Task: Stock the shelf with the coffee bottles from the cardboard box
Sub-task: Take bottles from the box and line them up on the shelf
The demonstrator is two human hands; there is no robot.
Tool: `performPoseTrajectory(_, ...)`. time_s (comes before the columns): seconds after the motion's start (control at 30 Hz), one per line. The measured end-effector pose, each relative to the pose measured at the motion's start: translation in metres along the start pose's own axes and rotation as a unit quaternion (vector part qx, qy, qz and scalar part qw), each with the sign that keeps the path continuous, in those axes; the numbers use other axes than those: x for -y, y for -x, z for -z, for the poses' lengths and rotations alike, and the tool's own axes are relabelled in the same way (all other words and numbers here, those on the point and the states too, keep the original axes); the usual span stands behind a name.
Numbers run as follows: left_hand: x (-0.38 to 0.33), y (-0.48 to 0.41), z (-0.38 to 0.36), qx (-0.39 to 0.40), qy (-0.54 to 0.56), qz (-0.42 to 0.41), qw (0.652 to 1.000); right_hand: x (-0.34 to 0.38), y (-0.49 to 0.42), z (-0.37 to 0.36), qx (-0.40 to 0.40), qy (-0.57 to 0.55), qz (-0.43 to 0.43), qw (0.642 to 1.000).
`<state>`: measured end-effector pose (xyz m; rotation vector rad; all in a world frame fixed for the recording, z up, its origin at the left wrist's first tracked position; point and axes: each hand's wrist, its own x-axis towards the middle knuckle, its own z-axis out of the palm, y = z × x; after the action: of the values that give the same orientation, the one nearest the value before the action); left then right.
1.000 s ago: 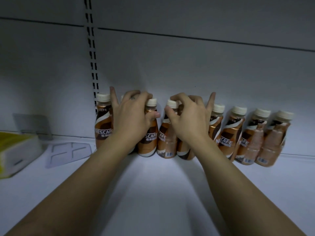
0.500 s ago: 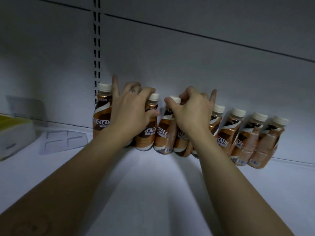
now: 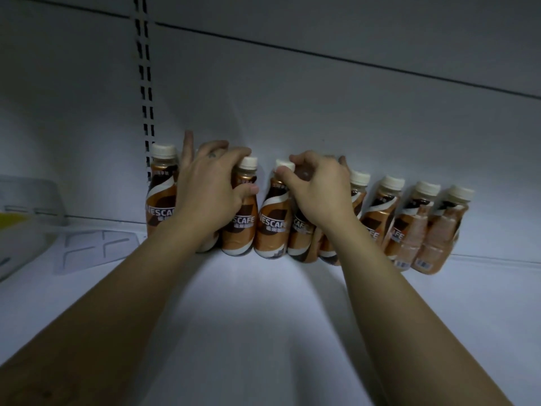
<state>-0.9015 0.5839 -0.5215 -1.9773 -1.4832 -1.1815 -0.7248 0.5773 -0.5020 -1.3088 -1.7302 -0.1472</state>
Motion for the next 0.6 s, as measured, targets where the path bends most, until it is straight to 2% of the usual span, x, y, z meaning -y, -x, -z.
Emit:
performPoseTrajectory(0.13, -0.006, -0.002, 0.009, 0.032, -0.026, -0.018, 0.999, -0.009, 0.001, 0.025, 0.026, -0.004, 0.027, 0.999)
performPoseTrajectory(0.3, -0.037, -0.013, 0.017, 0.021, 0.059, -0.036, 0.997, -0.040, -0.005, 0.059, -0.033, 0.095, 0.021, 0.995)
performPoseTrajectory(0.43, -0.072, -0.033, 0.012, 0.104, 0.077, -0.118, 0.985, -0.062, 0.012, 0.057, -0.048, 0.155, 0.022, 0.986)
performPoseTrajectory(0.6, -0.098, -0.053, -0.002, 0.218, 0.034, -0.150, 0.964, -0.078, 0.023, 0.059, -0.048, 0.238, 0.020, 0.970)
